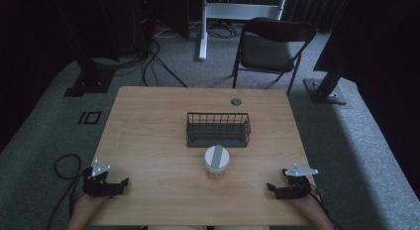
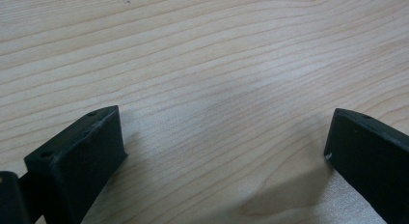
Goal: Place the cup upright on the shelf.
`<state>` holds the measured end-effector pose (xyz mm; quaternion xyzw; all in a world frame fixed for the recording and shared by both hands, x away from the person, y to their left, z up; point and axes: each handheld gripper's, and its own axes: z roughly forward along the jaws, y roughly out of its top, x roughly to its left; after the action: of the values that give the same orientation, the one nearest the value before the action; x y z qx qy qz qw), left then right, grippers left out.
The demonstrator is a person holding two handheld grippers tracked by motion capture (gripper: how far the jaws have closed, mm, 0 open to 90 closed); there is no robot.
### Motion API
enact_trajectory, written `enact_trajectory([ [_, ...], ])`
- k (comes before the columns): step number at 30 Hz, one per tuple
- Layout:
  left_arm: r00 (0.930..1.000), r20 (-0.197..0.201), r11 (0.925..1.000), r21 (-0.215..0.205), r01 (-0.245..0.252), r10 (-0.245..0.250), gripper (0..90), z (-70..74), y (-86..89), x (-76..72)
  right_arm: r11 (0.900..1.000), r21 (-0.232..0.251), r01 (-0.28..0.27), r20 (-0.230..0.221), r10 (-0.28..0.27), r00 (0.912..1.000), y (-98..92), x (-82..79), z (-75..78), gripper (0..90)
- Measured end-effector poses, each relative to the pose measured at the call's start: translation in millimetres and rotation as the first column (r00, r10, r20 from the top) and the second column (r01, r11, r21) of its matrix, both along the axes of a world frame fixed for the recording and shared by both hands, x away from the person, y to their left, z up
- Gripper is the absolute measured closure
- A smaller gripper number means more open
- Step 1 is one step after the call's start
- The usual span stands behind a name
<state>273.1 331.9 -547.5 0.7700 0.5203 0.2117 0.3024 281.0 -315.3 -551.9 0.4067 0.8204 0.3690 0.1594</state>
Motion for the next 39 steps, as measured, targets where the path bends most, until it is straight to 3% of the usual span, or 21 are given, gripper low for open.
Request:
enact_trajectory([
  [8,1.0,0.0,1.0,0.0,0.0,0.0,0.6,0.0,0.0,0.0,1.0,-0.03,0.003,0.009,-0.003,1.0,3.1,-1.1,-0.2,10.4],
  [28,1.0,0.0,1.0,0.0,0.0,0.0,0.6,0.0,0.0,0.0,0.999,-0.037,0.007,0.008,-0.007,0.9999,5.1,-1.8,0.4,10.4],
  [39,1.0,0.0,1.0,0.0,0.0,0.0,0.6,0.0,0.0,0.0,1.0,-0.014,-0.019,-0.018,0.019,0.9997,18.7,4.1,3.7,10.5],
])
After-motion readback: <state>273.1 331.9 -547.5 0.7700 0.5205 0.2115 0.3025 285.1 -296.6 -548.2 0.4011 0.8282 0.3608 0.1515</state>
